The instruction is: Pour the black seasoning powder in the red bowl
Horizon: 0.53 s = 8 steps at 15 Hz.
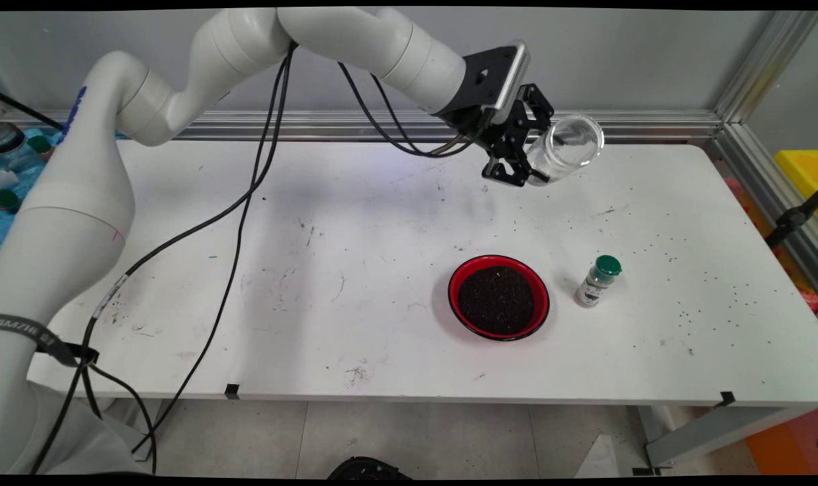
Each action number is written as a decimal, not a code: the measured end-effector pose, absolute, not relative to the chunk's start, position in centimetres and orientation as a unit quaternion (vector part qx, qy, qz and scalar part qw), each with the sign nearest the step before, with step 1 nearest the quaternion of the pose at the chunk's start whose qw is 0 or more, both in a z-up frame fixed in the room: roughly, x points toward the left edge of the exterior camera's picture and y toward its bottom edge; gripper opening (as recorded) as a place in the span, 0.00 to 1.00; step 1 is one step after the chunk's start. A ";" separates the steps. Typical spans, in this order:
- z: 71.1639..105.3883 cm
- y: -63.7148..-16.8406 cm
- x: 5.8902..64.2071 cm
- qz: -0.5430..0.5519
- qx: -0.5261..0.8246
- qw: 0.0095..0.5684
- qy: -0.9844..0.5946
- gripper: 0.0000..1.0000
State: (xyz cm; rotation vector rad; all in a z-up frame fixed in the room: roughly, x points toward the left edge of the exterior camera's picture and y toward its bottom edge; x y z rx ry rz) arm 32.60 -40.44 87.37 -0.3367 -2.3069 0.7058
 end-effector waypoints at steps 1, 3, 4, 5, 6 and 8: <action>87.3 -40.8 32.6 0.266 -0.114 0.348 -0.892 0.00; 87.0 -41.4 32.6 0.255 -0.091 0.352 -0.896 0.00; 86.9 -41.7 32.5 0.249 -0.077 0.355 -0.898 0.00; 86.7 -42.0 32.4 0.242 -0.061 0.359 -0.899 0.00; 86.6 -42.4 32.3 0.235 -0.044 0.363 -0.900 0.00; 86.1 -43.0 32.0 0.223 -0.015 0.370 -0.902 0.00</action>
